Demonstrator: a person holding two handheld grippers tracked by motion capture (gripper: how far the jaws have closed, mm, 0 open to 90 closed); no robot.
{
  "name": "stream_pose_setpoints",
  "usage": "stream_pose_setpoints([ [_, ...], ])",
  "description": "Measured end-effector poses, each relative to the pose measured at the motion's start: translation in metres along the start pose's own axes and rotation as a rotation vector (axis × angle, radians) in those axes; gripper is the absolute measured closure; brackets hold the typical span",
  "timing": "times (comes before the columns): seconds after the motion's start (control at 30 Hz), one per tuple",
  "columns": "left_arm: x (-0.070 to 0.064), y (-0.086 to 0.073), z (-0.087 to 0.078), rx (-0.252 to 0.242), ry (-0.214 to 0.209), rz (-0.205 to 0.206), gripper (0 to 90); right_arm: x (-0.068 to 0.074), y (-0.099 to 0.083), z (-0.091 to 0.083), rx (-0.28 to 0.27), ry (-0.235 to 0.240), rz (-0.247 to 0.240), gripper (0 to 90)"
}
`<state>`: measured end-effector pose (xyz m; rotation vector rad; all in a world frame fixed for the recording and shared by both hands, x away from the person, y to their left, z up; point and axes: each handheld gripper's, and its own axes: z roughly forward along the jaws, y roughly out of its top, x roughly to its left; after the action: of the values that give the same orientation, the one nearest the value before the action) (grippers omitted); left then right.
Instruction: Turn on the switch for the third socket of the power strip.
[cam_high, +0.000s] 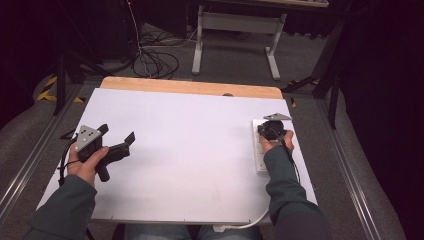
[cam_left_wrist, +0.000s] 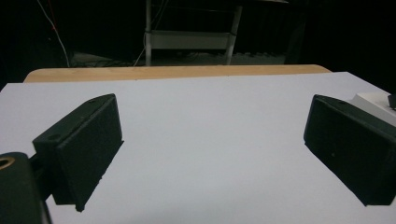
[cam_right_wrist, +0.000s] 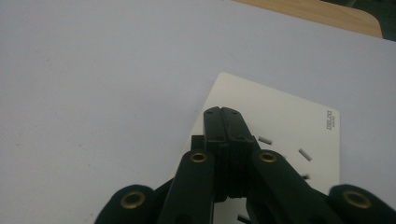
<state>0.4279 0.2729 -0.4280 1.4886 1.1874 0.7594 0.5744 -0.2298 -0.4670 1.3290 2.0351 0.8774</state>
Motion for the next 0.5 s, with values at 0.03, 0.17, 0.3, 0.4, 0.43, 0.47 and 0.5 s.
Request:
stream_pose_setpoints([
  [0.03,0.0000,0.0000,-0.0001,0.000,0.000,-0.002,5.0,0.0012,-0.0008,0.0003,-0.011,-0.004,-0.008,90.0],
  [0.17,-0.0001,0.0000,-0.0004,-0.002,0.000,-0.001,5.0,0.0018,-0.0008,0.0003,-0.011,-0.007,-0.010,90.0],
  [0.3,-0.0002,0.0000,0.0001,0.000,0.000,0.001,5.1,0.0021,-0.0008,0.0003,-0.012,-0.010,-0.014,90.0],
  [0.4,-0.0002,0.0000,0.0000,0.000,0.000,0.002,5.1,0.0017,-0.0008,0.0003,-0.012,-0.008,-0.011,90.0],
  [0.43,0.0000,0.0000,-0.0001,0.000,0.001,0.002,5.1,0.0016,-0.0008,0.0003,-0.012,-0.007,-0.011,90.0],
  [0.47,0.0000,-0.0001,-0.0002,0.000,0.000,0.001,5.1,0.0014,-0.0008,0.0003,-0.012,-0.005,-0.012,90.0],
  [0.5,0.0001,-0.0001,-0.0004,0.000,0.002,0.001,5.1,0.0013,-0.0008,0.0003,-0.012,-0.005,-0.012,90.0],
])
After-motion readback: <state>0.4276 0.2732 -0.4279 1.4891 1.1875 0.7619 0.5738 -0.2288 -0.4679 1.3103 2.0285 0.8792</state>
